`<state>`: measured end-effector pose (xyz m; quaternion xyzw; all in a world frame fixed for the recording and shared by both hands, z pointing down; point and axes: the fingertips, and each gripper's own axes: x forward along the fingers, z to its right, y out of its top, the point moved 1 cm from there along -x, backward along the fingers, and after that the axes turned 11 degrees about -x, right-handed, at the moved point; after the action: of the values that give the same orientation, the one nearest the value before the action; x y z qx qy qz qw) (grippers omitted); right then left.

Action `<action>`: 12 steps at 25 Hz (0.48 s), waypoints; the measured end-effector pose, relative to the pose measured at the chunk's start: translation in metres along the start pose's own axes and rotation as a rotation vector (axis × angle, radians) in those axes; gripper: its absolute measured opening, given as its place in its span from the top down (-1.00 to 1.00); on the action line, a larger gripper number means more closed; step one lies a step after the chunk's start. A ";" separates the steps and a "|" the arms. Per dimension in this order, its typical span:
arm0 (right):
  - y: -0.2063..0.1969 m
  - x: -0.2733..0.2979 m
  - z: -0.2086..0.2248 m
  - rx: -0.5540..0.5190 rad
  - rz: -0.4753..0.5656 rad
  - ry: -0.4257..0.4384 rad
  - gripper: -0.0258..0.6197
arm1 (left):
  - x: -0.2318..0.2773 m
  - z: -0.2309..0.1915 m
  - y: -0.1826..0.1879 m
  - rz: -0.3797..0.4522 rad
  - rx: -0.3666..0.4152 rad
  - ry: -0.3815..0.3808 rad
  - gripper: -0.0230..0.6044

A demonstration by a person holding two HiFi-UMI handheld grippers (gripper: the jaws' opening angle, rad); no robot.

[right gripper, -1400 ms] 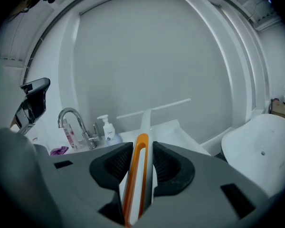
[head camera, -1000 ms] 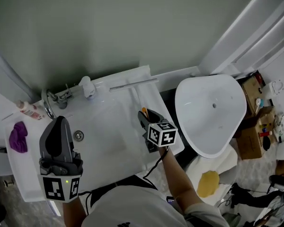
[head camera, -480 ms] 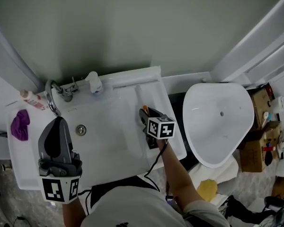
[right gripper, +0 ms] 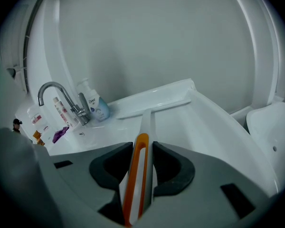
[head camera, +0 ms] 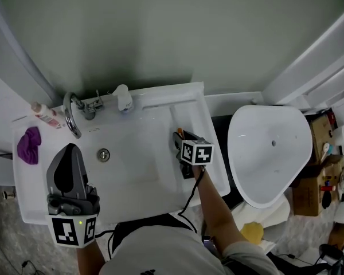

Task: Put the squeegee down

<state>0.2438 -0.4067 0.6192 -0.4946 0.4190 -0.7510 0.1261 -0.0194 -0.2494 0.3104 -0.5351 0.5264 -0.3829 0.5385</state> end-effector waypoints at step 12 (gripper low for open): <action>-0.014 0.001 0.005 -0.080 -0.106 -0.115 0.48 | -0.017 -0.011 0.005 0.000 0.004 0.026 0.90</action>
<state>0.2510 -0.4012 0.6313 -0.5631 0.4141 -0.7094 0.0903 -0.0337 -0.2338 0.3098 -0.5288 0.5327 -0.3909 0.5327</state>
